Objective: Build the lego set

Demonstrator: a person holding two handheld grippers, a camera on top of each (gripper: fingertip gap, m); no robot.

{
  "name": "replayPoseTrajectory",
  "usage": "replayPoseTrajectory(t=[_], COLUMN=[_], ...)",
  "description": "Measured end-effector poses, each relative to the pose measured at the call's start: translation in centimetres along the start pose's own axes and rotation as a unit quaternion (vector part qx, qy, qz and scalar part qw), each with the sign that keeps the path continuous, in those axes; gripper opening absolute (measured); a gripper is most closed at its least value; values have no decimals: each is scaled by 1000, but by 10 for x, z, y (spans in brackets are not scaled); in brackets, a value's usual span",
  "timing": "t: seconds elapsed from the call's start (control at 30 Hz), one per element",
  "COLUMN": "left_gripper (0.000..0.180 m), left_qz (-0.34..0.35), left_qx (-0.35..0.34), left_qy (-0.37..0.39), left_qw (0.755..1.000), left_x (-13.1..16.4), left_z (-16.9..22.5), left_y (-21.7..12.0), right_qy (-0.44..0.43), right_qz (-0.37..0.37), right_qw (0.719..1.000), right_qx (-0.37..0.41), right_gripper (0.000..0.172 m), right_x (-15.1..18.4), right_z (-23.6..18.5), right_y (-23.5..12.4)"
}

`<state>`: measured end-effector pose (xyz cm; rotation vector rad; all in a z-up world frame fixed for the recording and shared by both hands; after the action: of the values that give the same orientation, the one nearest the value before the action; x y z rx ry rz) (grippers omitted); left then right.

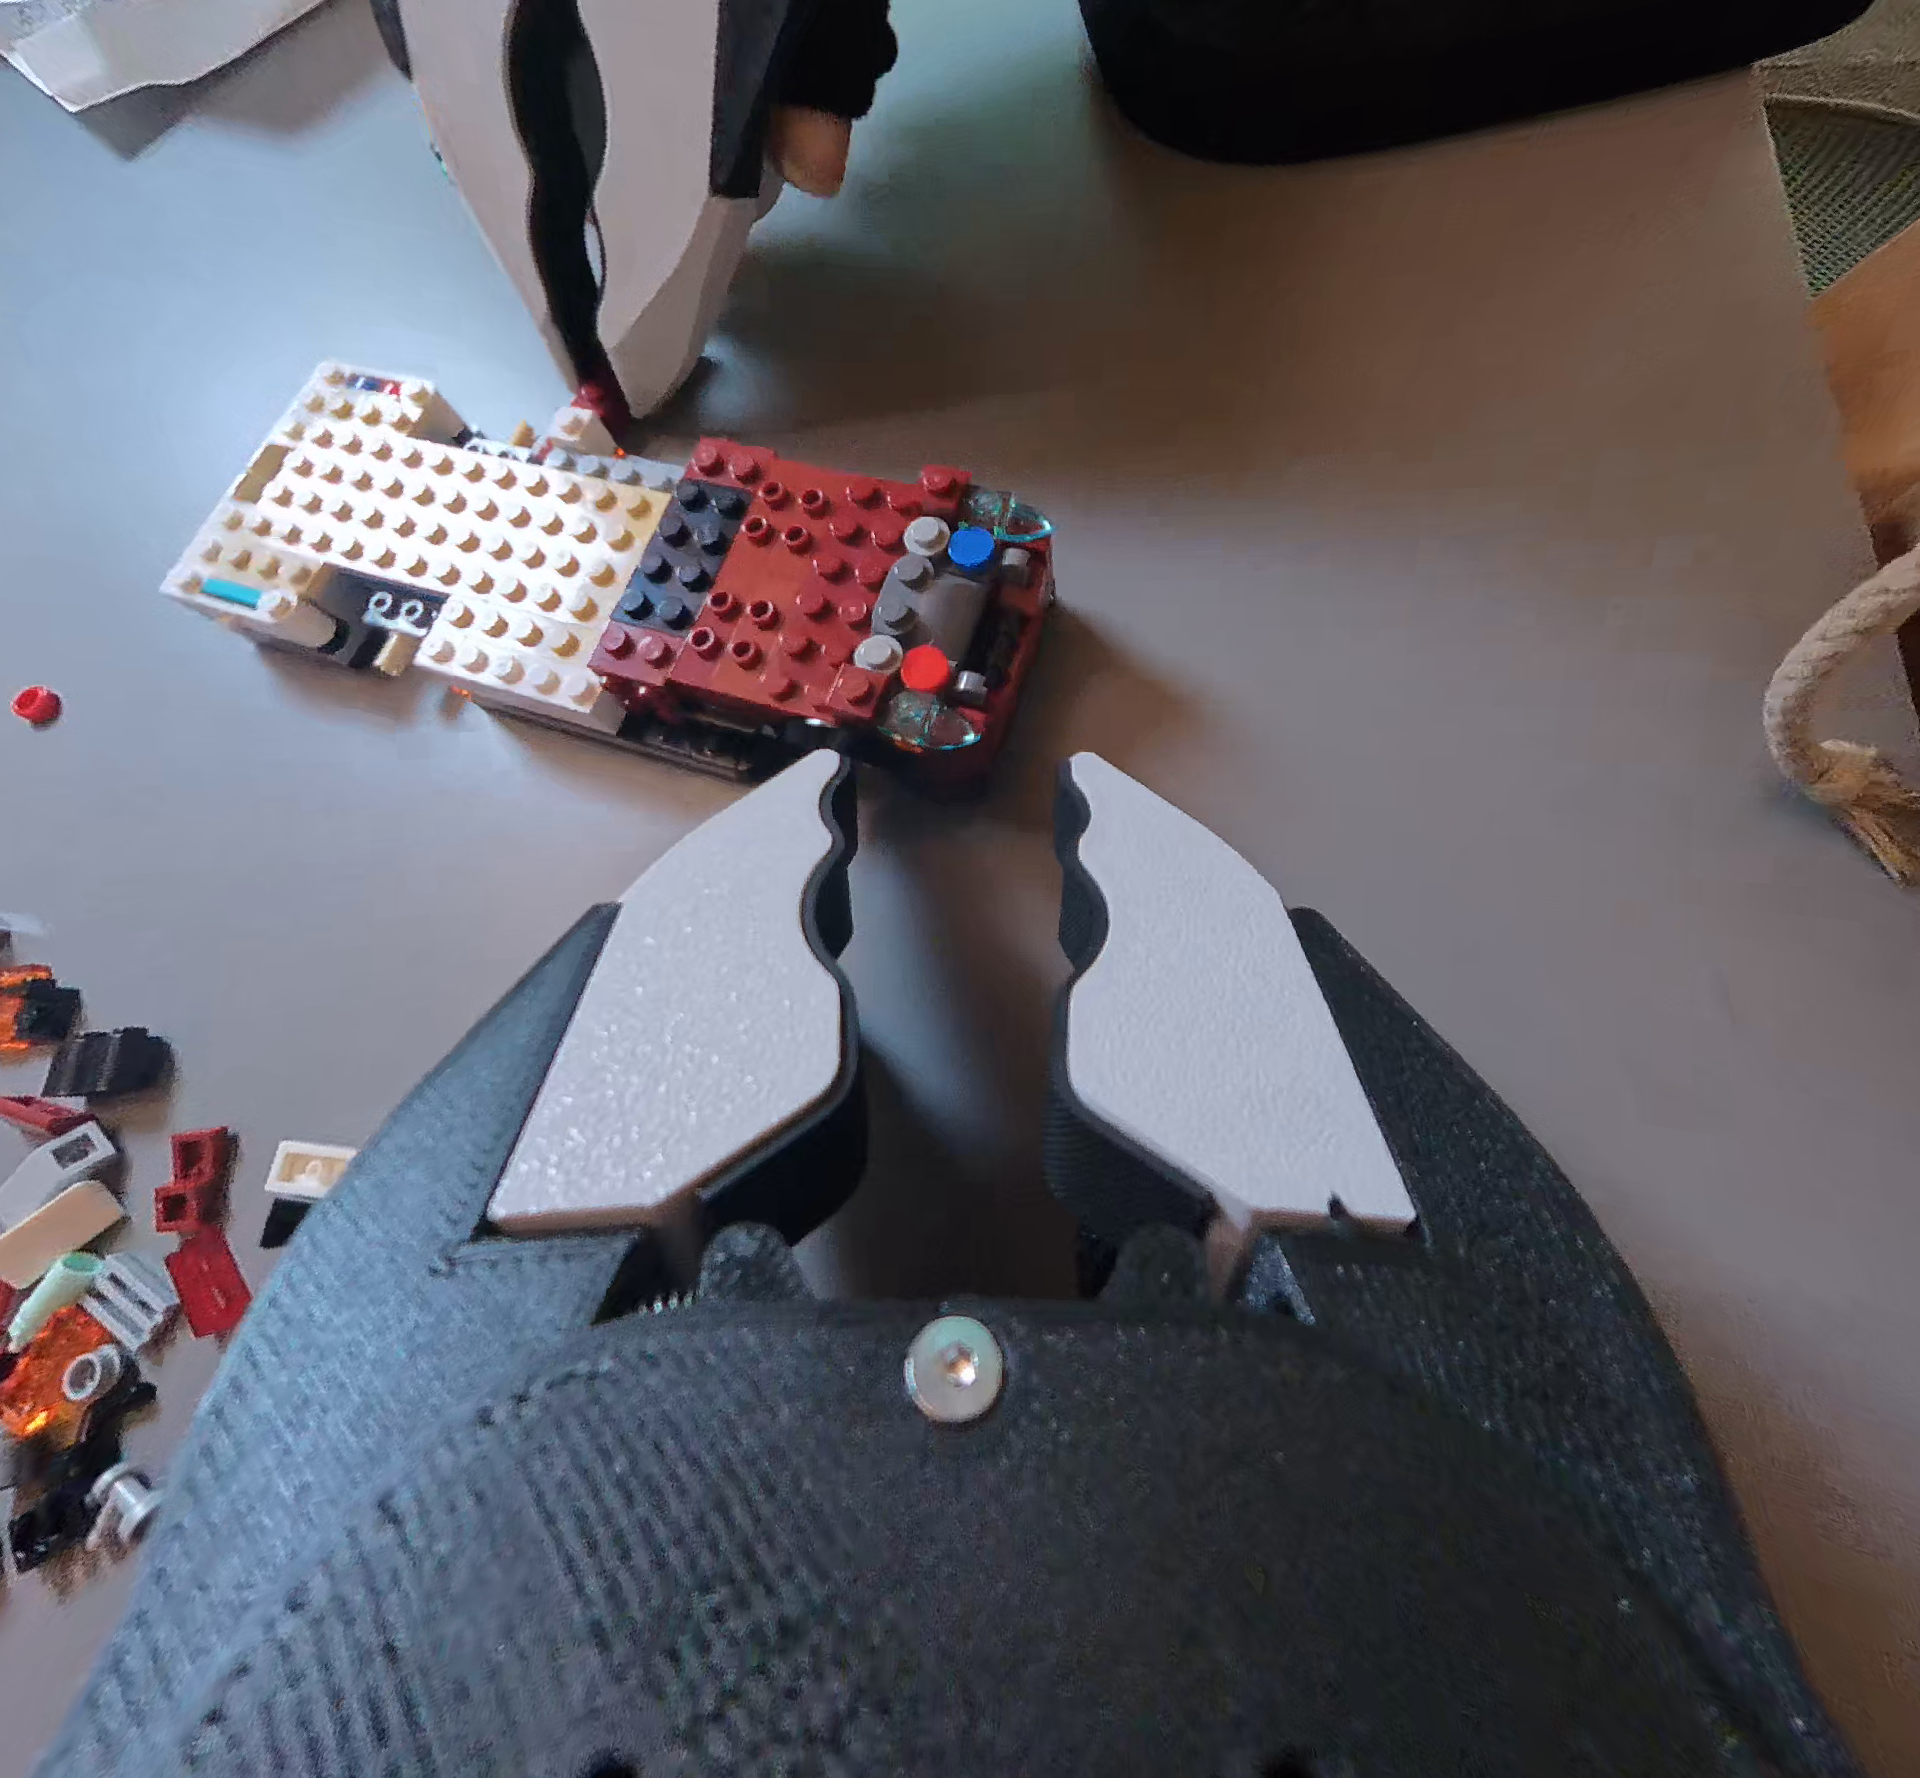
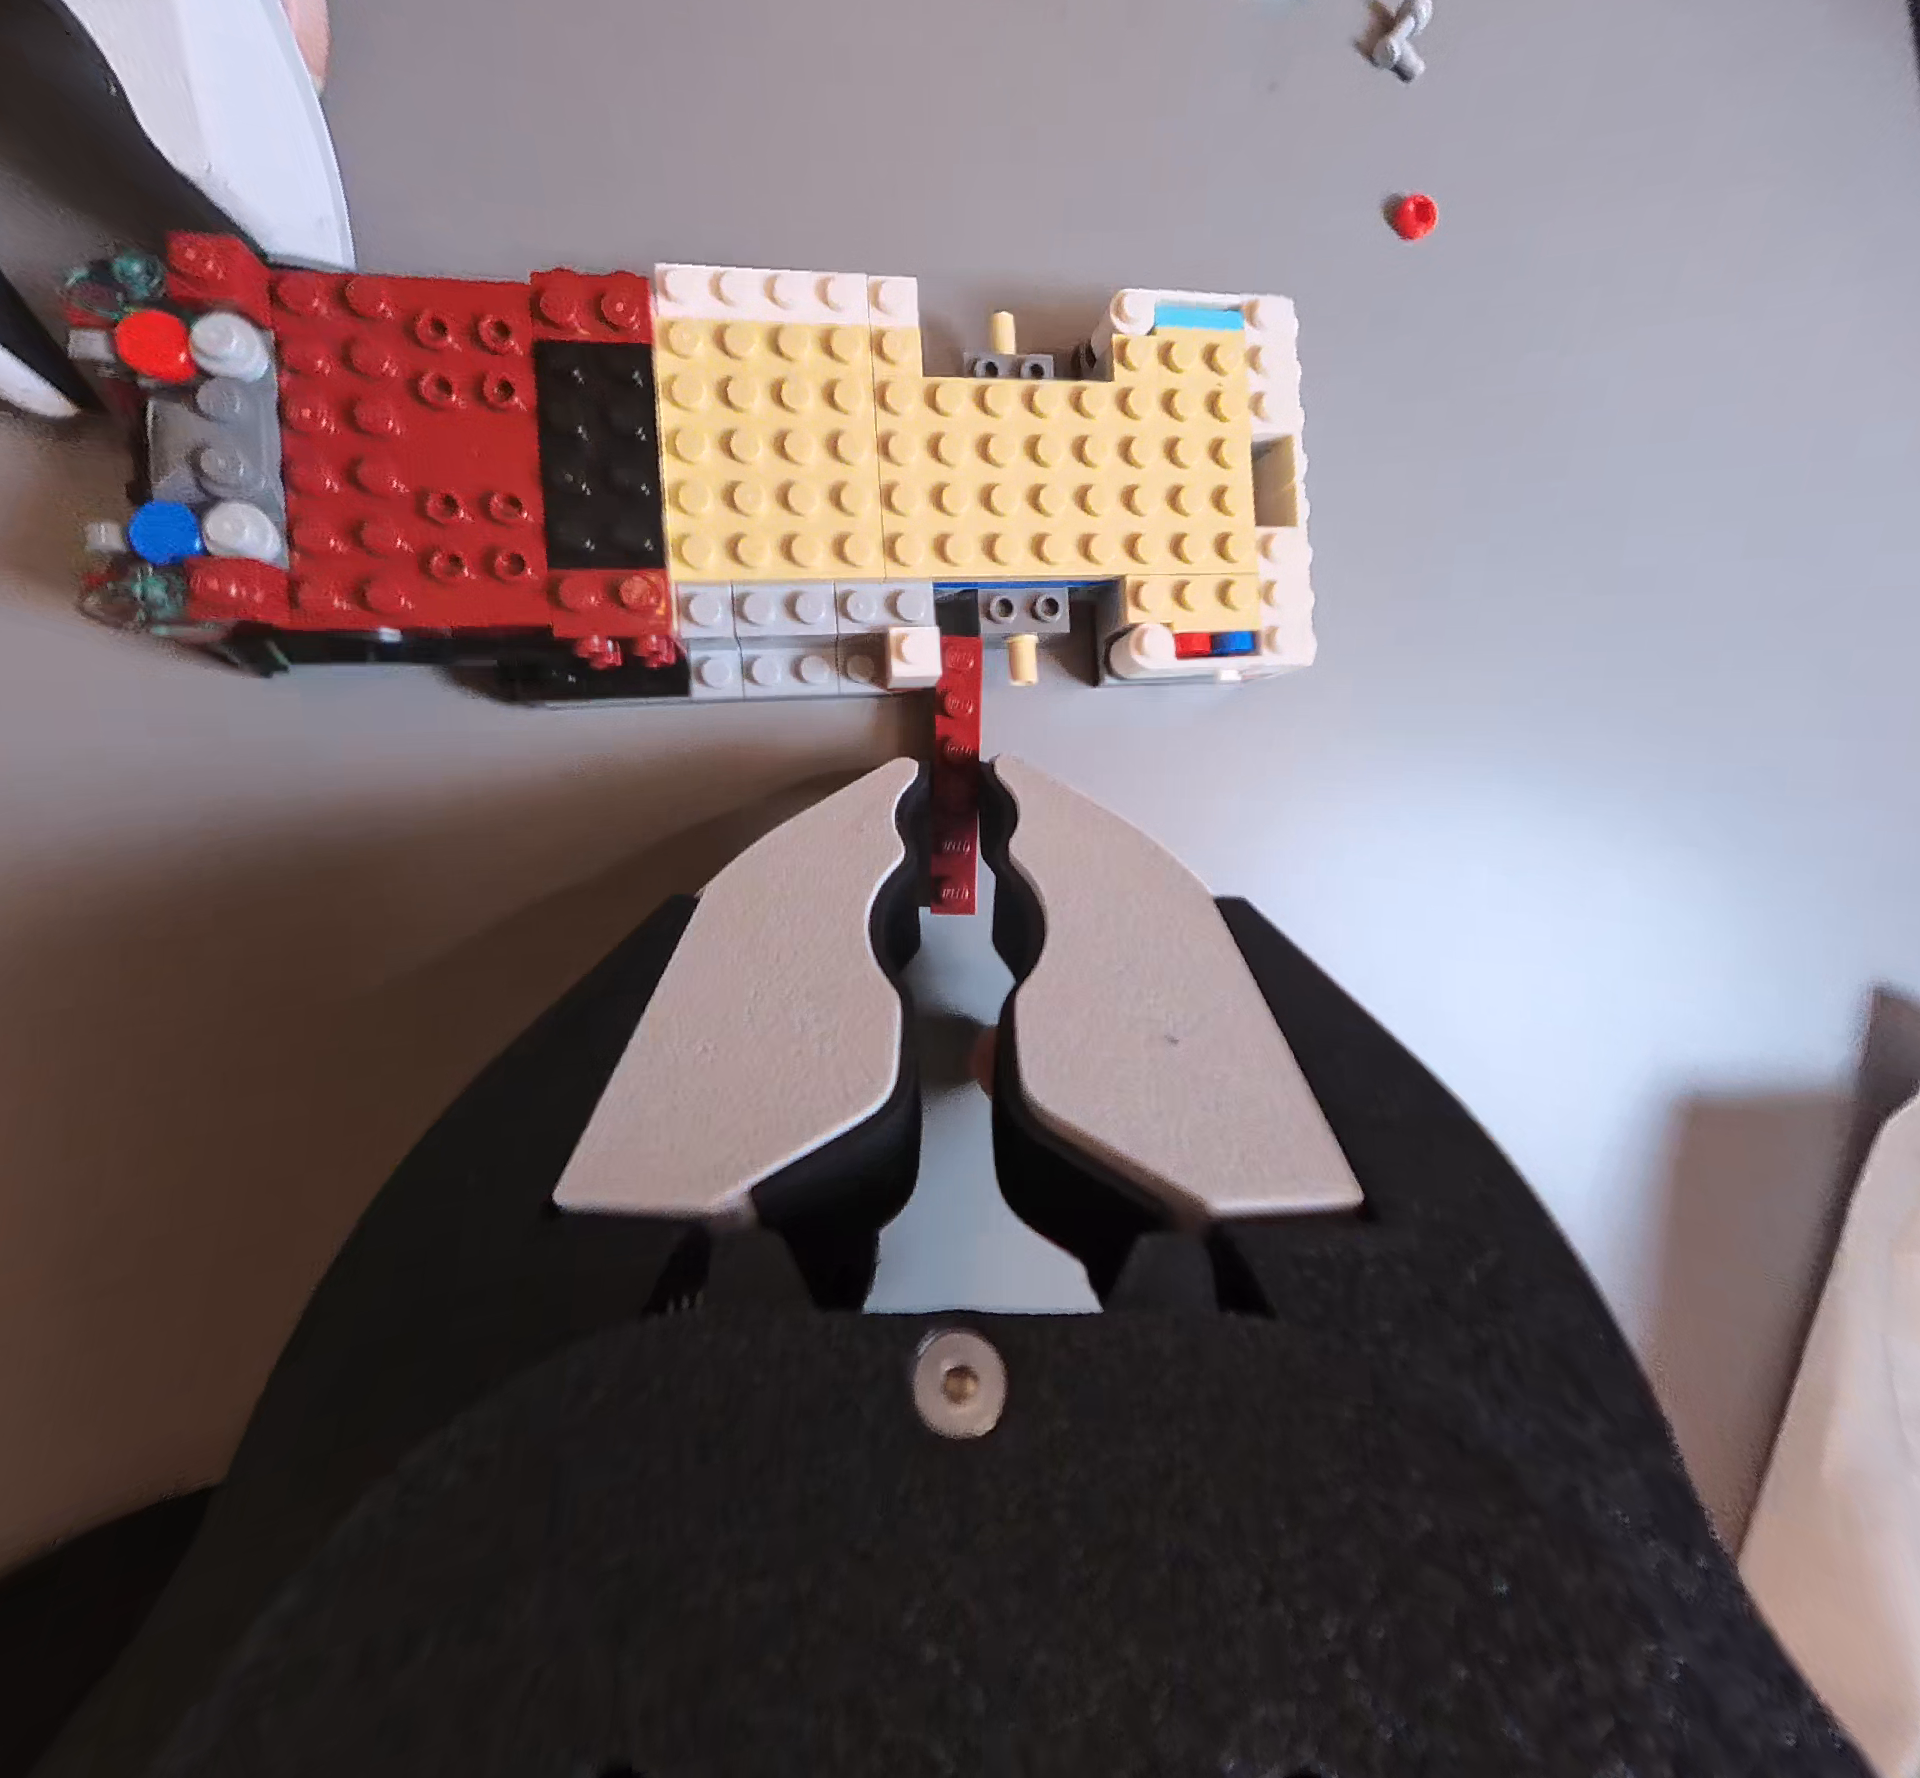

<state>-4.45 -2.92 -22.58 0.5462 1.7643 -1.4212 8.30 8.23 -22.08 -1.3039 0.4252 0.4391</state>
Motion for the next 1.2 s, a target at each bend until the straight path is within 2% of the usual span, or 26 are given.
replayPoseTrajectory(t=[0.43,0.67,0.8,1.2], left_gripper=[44,42,42,41], left_qz=[-1,50,51,37], left_qx=[2,-55,-69,-65], left_qy=[35,3,-13,-3], left_qw=[999,997,996,997], left_x=[-17,-19,-14,-7], left_z=[8,-16,-24,-20], left_y=[18,-9,-13,-7], right_qy=[-86,-122,-156,-222], right_qz=[38,124,91,28], right_qw=[995,982,976,949], right_qx=[-34,-69,-125,-224], right_gripper=[8,8,8,8], right_x=[-27,-31,-24,-31], right_z=[9,-4,-29,-55], right_y=[5,-50,-65,-42])
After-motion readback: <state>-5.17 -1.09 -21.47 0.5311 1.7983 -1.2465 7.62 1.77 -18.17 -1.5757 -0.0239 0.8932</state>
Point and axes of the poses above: each gripper's, where its closed fingertips meet, y out along the fingers, x out of its underside, z = x × y across the jaws, the point moved 5 cm from there along -y, back along the fingers, and after that the axes turned 4 degrees about -y, right-handed, at the moved point
